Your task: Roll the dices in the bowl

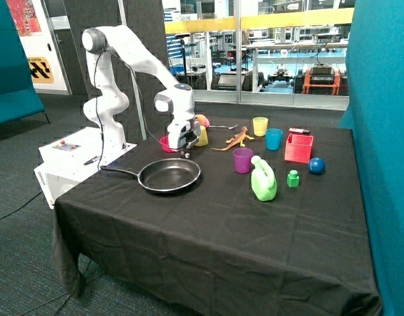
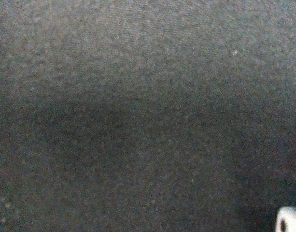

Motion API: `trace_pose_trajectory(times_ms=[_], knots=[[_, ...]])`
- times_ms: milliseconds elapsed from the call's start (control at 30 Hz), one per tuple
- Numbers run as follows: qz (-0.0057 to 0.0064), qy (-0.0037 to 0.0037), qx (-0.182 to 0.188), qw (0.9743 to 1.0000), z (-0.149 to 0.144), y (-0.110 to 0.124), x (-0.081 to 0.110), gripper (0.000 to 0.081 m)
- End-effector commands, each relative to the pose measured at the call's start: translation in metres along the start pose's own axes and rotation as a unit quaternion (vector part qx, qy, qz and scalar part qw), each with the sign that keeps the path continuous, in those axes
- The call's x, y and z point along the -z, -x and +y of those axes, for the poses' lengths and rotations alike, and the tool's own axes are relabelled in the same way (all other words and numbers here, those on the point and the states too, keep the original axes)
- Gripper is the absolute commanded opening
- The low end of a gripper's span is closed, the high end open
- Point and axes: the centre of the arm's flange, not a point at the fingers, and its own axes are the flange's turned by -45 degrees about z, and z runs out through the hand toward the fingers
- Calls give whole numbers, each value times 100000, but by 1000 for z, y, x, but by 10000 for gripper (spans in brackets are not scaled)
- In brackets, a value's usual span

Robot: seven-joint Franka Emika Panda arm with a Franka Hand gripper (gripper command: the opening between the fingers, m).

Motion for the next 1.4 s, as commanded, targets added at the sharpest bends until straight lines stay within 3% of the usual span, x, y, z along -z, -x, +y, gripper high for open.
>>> trace_pose_trajectory(times_ms=[0,867,1000,1133,1367], knots=[[-100,-84,447,99999,0,-2,-11,396],[-100,-83,-221,100000,4,-5,-22,345],[-101,-83,-362,99999,3,-2,-23,261],[-100,-84,64,100000,0,-1,-22,36],[-100,-84,272,100000,-1,-2,-18,0]])
